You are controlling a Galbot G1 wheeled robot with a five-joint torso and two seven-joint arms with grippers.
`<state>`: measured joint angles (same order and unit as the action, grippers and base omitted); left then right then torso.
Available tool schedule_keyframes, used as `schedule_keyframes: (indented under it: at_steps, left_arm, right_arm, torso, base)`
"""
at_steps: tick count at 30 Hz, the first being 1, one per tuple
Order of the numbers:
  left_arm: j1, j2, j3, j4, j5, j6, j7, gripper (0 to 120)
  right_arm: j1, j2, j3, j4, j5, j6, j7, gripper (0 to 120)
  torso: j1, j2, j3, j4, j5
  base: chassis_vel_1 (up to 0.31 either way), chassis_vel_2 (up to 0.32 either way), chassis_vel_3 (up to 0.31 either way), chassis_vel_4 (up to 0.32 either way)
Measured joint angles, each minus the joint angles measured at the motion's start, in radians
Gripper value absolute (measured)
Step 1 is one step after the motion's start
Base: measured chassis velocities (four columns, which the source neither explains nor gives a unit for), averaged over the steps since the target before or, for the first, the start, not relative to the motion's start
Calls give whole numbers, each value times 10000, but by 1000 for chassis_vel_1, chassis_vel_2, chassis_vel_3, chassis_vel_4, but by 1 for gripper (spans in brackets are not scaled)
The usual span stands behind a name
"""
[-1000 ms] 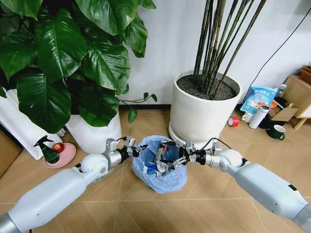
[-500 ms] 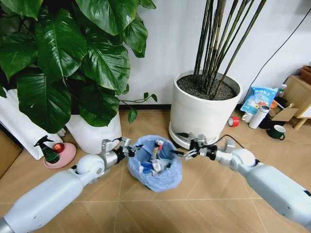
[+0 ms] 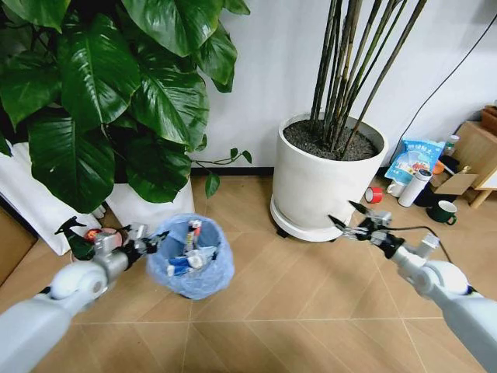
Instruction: Pick up the trash bin and place the garbage on the floor into it.
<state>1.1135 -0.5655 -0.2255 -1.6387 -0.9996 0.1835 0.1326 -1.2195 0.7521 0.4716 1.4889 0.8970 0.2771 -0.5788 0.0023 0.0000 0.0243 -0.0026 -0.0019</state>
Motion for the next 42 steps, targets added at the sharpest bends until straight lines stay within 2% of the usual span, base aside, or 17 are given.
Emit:
schedule_keyframes:
  at_steps: [2,3,6,10,12,13,15,17,18,21,22,26,42]
  left_arm:
    - [517,3,-704,69,58,-47,5,0]
    - [517,3,-704,69,58,-47,5,0]
    - [1293,-37,-1569,65,119,-107,38,0]
    - [1391,-137,-1727,173,153,-134,67,0]
    - [1221,-291,-1760,383,156,-191,97,0]
    - [1221,-291,-1760,383,156,-191,97,0]
    - [1270,-395,-1968,459,168,-248,144,0]
    - [1757,-485,-2554,365,170,-270,161,0]
    - [1757,-485,-2554,365,170,-270,161,0]
    - [2725,-617,-3646,113,159,-272,181,0]
    - [2725,-617,-3646,113,159,-272,181,0]
    - [3398,-642,-4457,-89,154,-302,259,0]
    - [3538,-795,-4512,-453,264,-279,176,0]
  right_arm:
    - [-581,128,596,253,-56,-78,263,100]
    - [-581,128,596,253,-56,-78,263,100]
    - [-1475,454,1610,697,-97,-37,1025,100]
    - [-2115,811,2449,963,-246,239,1382,100]
    - [-3173,1368,3757,1533,-466,336,1566,100]
    - [-3173,1368,3757,1533,-466,336,1566,100]
    - [-3846,1972,4459,1926,-576,437,1598,100]
    - [-4183,2587,4837,2214,-742,532,1623,100]
    - [-4183,2587,4837,2214,-742,532,1623,100]
    - [-4568,3855,5129,2401,-1118,729,1424,100]
    - [-4568,3855,5129,2401,-1118,729,1424,100]
    - [-4678,4805,5310,2406,-1512,927,1220,100]
    - [-4798,4986,5329,2352,-1634,1156,623,100]
  torso:
    - [0,0,-1,-3,-1]
    - [0,0,-1,-3,-1]
    - [0,1,0,5,0]
    - [0,0,0,8,0]
    - [0,1,0,1,-4]
    - [0,1,0,1,-4]
    - [1,0,1,-15,-8]
    - [1,1,0,-9,-1]
    - [1,1,0,-9,-1]
    - [0,1,0,4,5]
    - [0,1,0,4,5]
    - [0,1,0,6,-1]
    - [1,0,1,0,2]
  base:
    - [0,0,0,0]
    - [0,0,0,0]
    - [0,0,0,0]
    - [0,0,0,0]
    - [0,0,0,0]
    - [0,0,0,0]
    - [0,0,0,0]
    - [0,0,0,0]
    - [0,0,0,0]
    - [0,0,0,0]
    - [0,0,0,0]
    - [0,0,0,0]
    - [0,0,0,0]
